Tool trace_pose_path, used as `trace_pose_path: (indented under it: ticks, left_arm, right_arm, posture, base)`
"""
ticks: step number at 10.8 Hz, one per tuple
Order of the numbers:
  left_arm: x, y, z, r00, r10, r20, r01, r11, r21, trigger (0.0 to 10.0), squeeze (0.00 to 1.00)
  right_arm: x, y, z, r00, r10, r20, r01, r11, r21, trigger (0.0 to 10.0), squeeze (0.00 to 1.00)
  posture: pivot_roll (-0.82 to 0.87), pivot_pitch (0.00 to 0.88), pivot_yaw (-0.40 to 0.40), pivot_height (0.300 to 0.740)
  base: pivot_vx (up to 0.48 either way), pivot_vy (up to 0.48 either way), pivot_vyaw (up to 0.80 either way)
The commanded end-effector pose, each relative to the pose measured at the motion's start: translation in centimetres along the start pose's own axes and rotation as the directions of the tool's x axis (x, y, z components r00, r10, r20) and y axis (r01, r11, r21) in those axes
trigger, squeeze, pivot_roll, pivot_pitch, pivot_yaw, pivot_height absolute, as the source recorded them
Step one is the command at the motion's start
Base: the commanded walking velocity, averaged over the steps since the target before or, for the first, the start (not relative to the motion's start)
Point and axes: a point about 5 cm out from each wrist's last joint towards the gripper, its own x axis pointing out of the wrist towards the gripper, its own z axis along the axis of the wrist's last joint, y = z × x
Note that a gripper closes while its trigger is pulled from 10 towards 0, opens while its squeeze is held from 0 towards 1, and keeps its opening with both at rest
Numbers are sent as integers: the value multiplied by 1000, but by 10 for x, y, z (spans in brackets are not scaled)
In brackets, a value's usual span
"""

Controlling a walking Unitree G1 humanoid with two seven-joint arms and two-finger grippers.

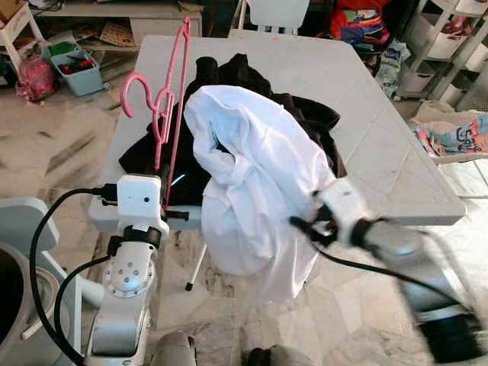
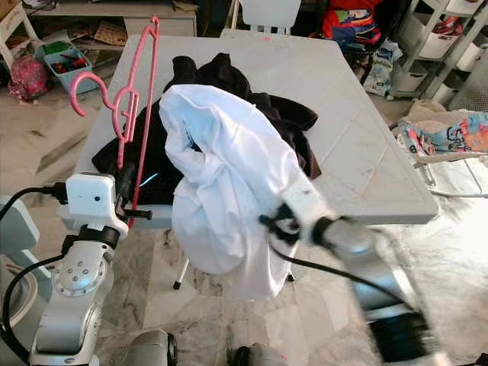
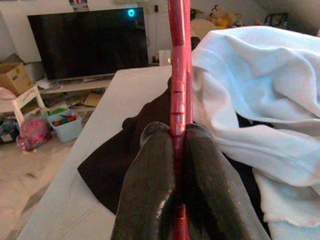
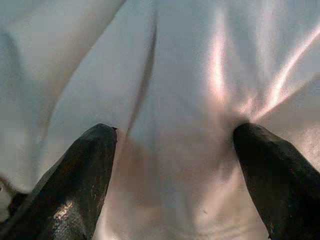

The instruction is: Hang hanger

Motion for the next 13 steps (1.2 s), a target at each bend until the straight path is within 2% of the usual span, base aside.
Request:
trace_pose_path:
  ticks: [1,2,3,4,5,7,9,13]
  left_arm:
    - [-1,-2,4,1000,-16,12,16,1000,-3,10000,0]
    - [-1,-2,5,1000,-15,13,15,1000,-3,10000,0]
    - [-2,-1,4,1000,-8,10,8,1000,-1,10000,0]
    - [-2,-1,4,1000,-8,10,8,1000,-1,10000,0]
    - [-2,-2,5,1000,-8,10,8,1000,-2,10000,0]
    - [-2,-2,5,1000,-7,11,7,1000,-2,10000,0]
    - [-3,-1,5,1000,-5,10,5,1000,0,10000,0]
    - [-3,0,6,1000,-1,13,1,1000,2,10000,0]
  right_arm:
    - [2,4,2,1000,-16,-8,16,1000,1,8549,0]
    - [6,8,4,1000,-20,-5,20,1000,19,10000,0]
    - [13,14,11,999,-52,12,51,996,75,10000,0]
    - [16,16,13,997,-74,20,72,993,91,10000,0]
    - [26,21,20,991,-126,51,117,983,142,0,0]
    - [32,25,23,984,-167,67,152,970,188,0,0]
    - [36,22,21,977,-207,54,189,953,238,0,0]
    - [40,19,17,971,-238,19,225,940,257,0,0]
  posture:
    - [52,59,-50,740]
    - [56,59,-53,740]
    - [60,61,-56,740]
    - [60,61,-56,740]
    - [64,63,-57,740]
    - [70,63,-58,740]
    - [73,64,-58,740]
    - [83,63,-62,740]
  base:
    - [0,0,0]
    - [0,0,0]
    - [0,0,0]
    - [0,0,0]
    - [0,0,0]
    - [0,0,0]
    - [0,0,0]
    - [0,0,0]
